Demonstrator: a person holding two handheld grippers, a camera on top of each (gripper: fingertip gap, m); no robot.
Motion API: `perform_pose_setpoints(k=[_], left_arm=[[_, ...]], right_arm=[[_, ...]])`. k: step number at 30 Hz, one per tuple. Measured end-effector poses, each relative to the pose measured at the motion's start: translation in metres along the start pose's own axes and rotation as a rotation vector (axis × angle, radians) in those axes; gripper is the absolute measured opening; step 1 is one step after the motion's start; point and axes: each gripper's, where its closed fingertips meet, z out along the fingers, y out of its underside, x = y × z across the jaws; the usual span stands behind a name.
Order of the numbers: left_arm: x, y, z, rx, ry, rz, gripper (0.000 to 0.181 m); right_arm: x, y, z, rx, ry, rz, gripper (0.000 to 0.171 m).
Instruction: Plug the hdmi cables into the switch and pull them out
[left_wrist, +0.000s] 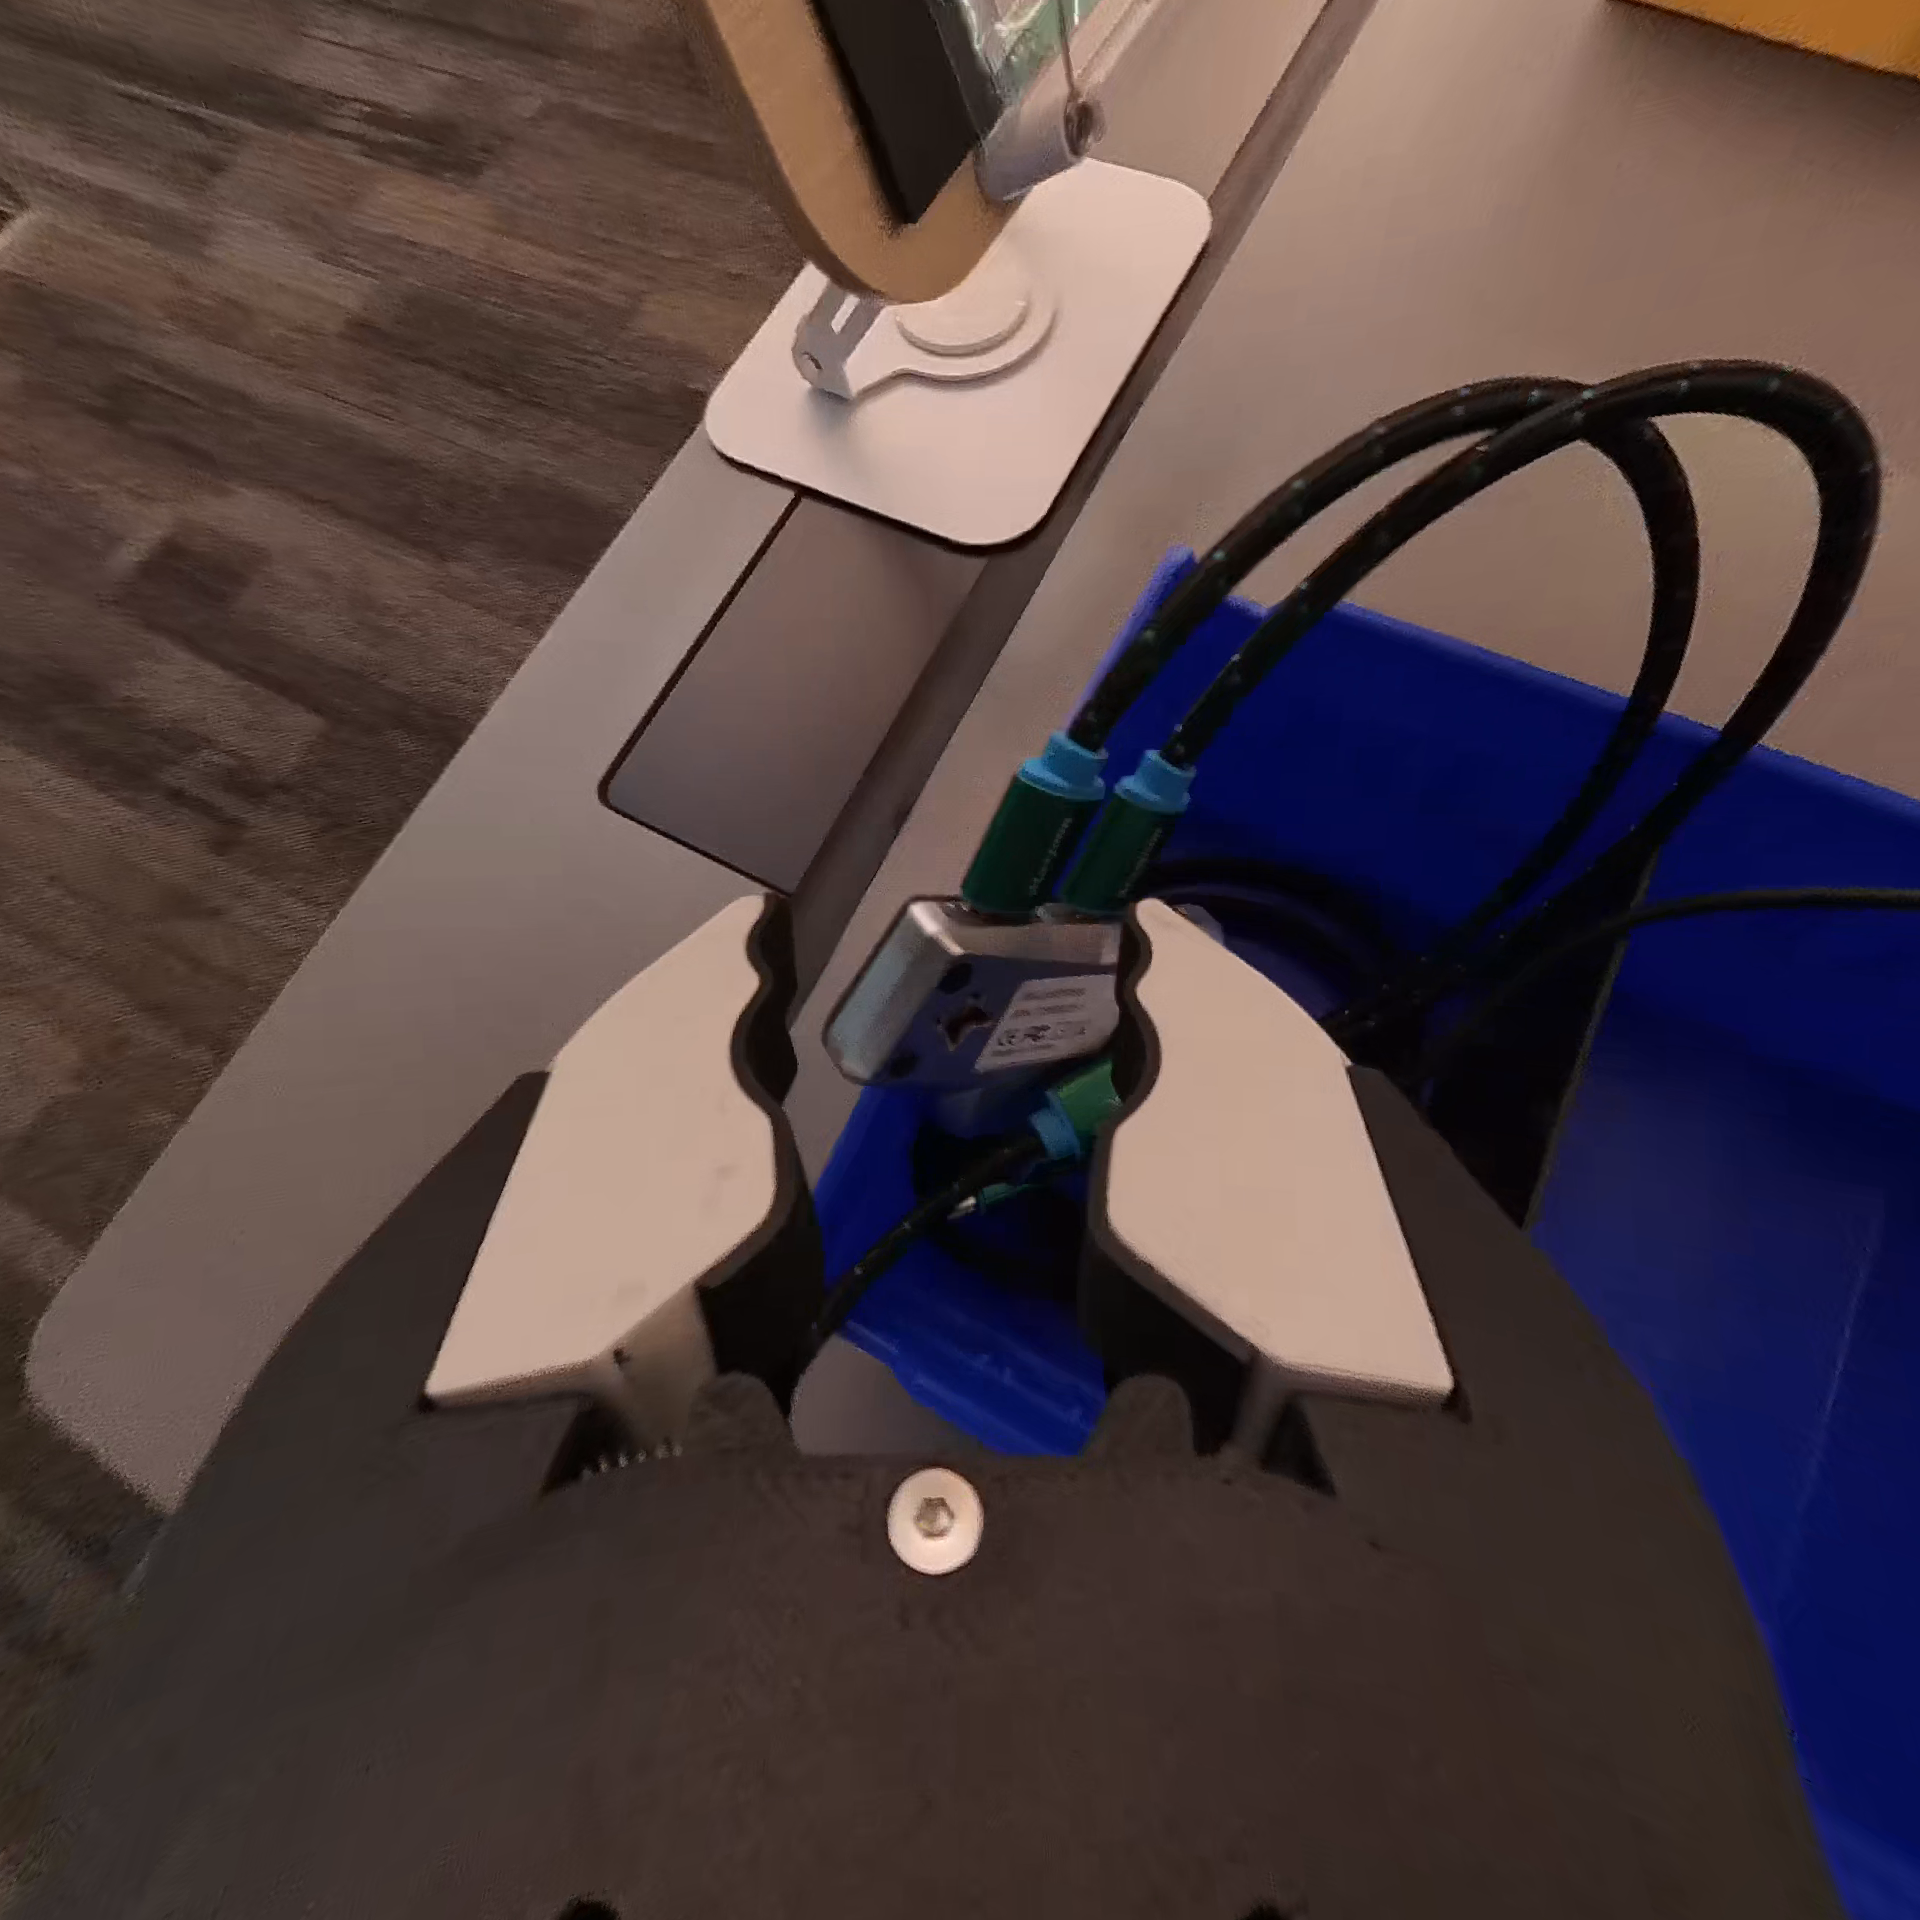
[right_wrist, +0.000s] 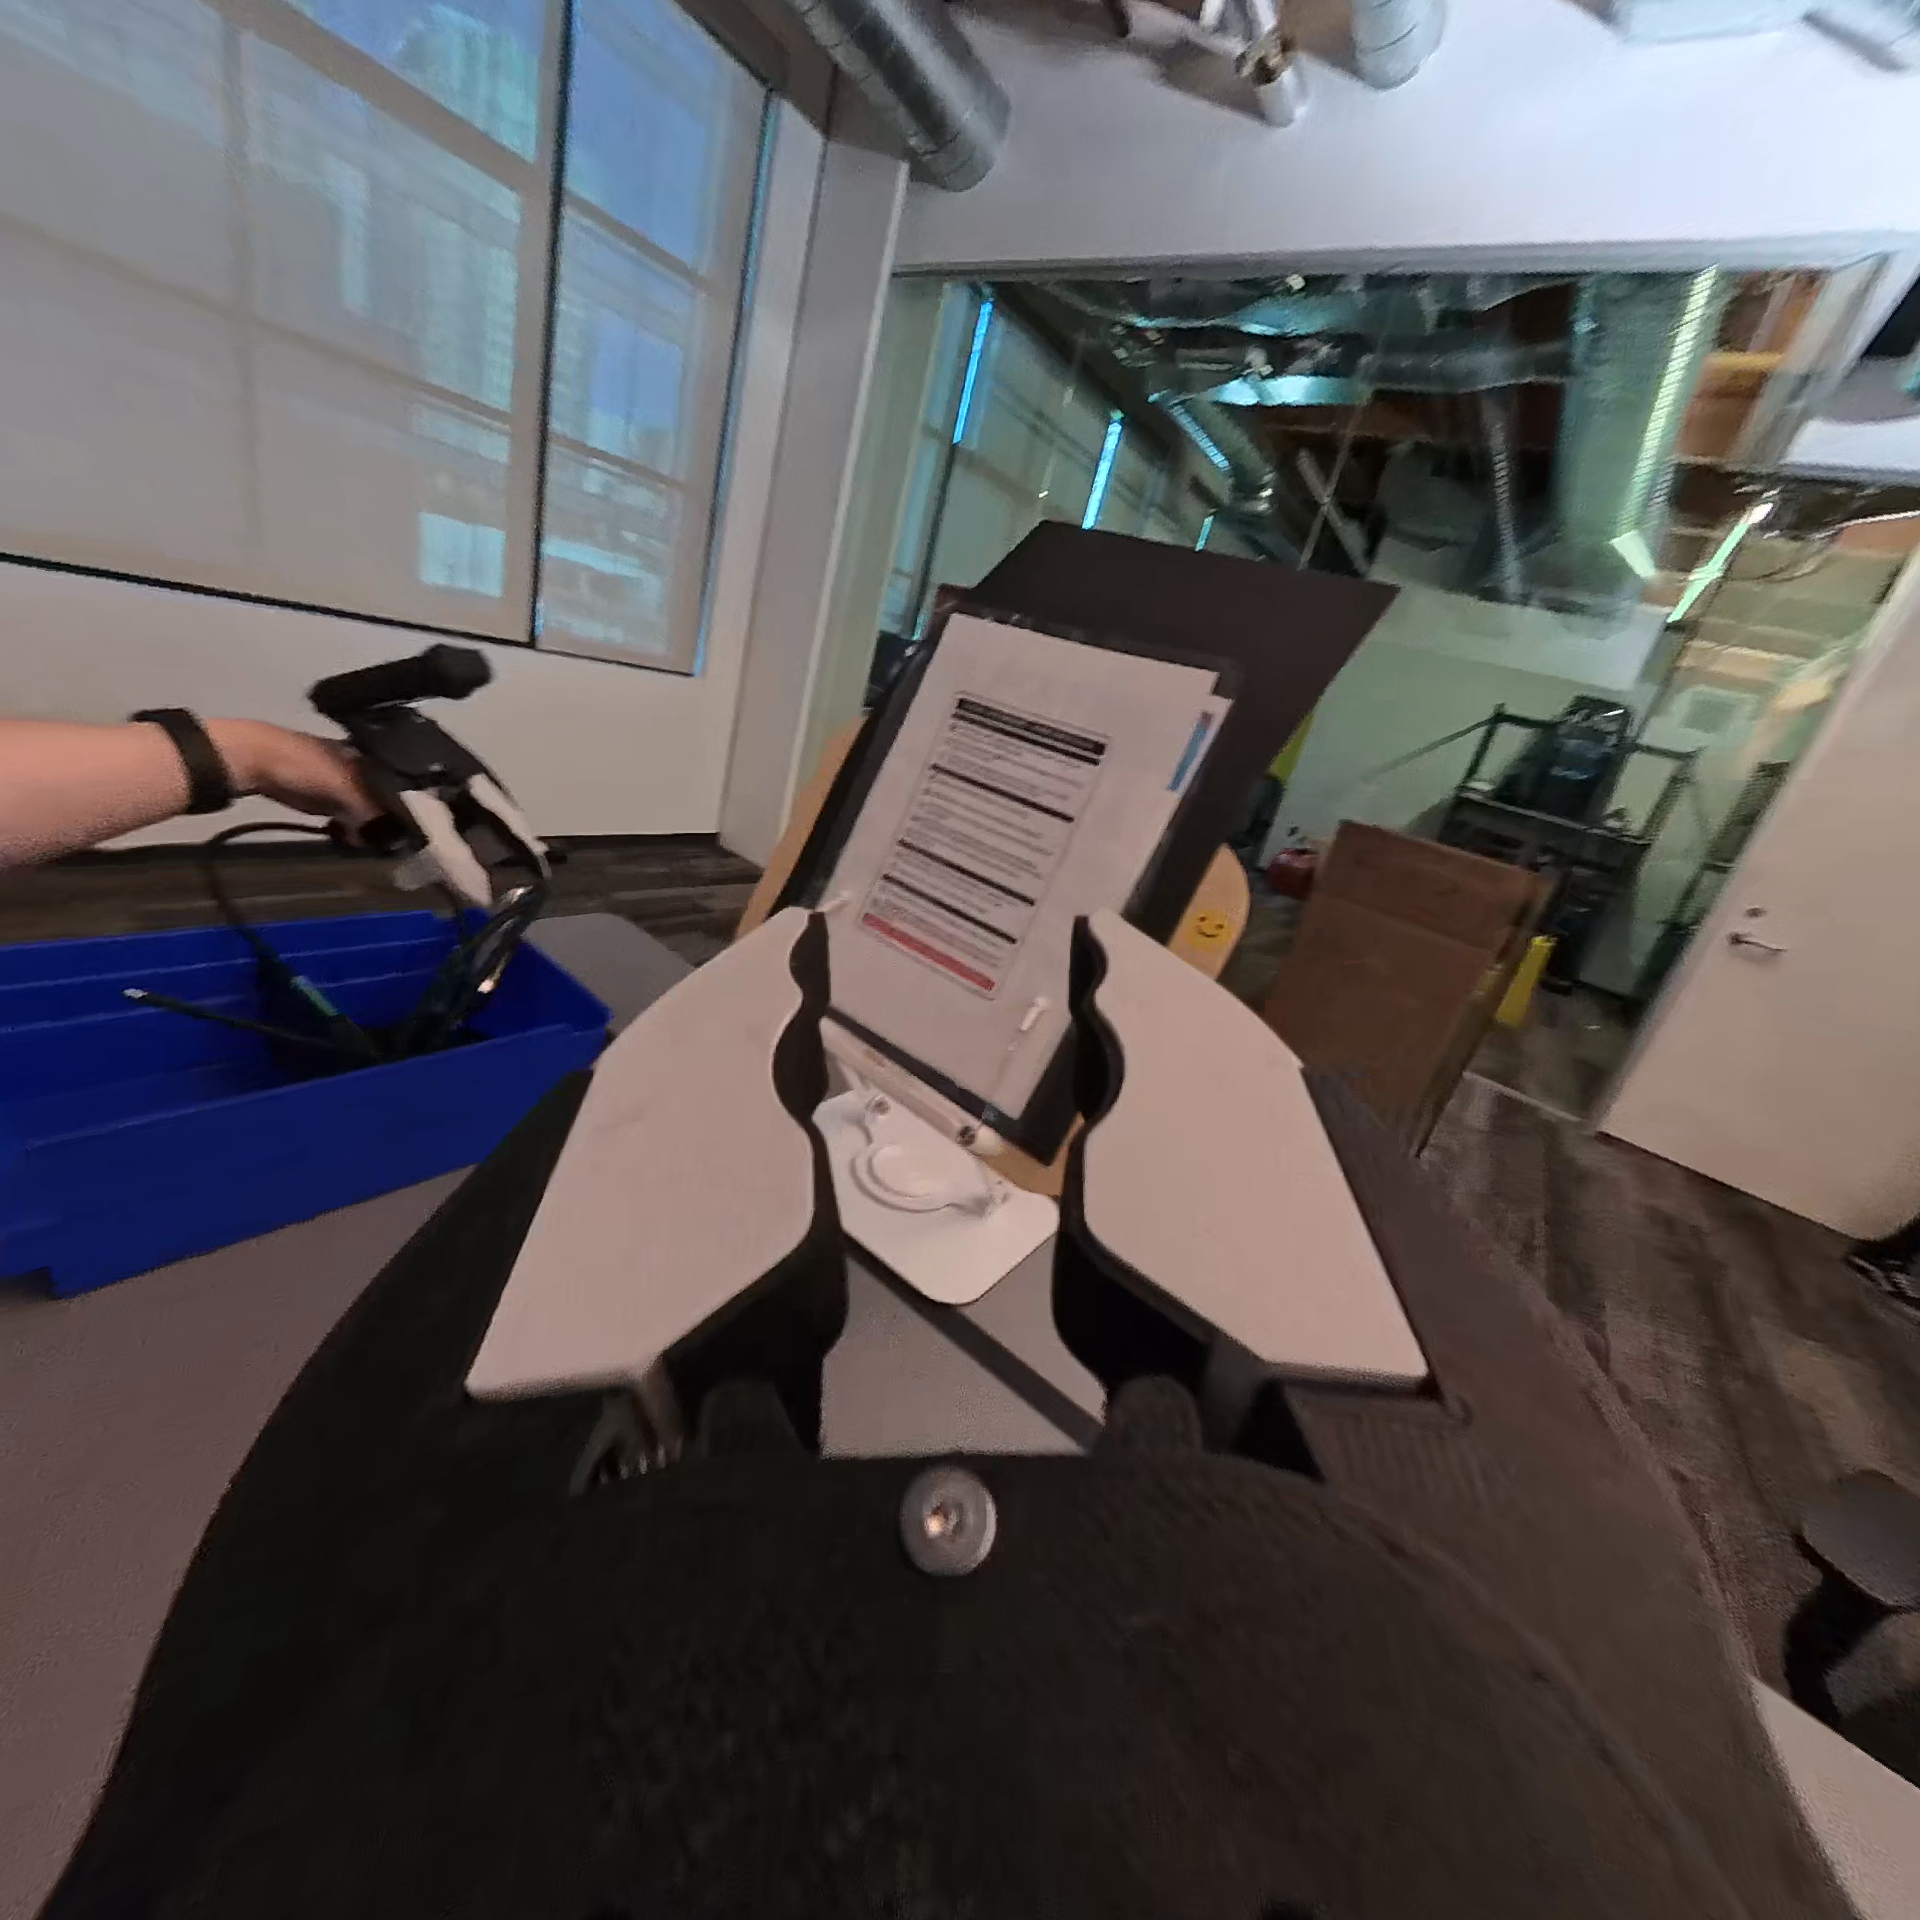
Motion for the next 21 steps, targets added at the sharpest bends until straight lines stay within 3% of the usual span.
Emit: perform_pose_setpoints(k=[5, 9, 14, 18, 21], left_arm=[[0.002, 0.008, 0.012, -0.028, 0.216, -0.053, 0.051], [0.010, 0.009, 0.011, -0.003, 0.361, -0.104, 0.052], [0.010, 0.014, 0.017, -0.030, 0.334, -0.021, 0.054], [0.009, 0.029, 0.031, -0.151, 0.278, 0.051, 0.057], [0.011, 0.023, 0.031, -0.124, 0.276, 0.115, 0.052]], right_arm=[[-0.043, -0.003, 0.012, 0.051, -0.285, 0.159, 0.045], [-0.057, -0.001, 0.017, 0.056, -0.394, 0.249, 0.043], [-0.076, 0.002, 0.016, 0.029, -0.508, 0.270, 0.043], [-0.083, 0.004, 0.013, 0.011, -0.556, 0.270, 0.043], [-0.082, 0.006, 0.012, 0.001, -0.556, 0.267, 0.043]])
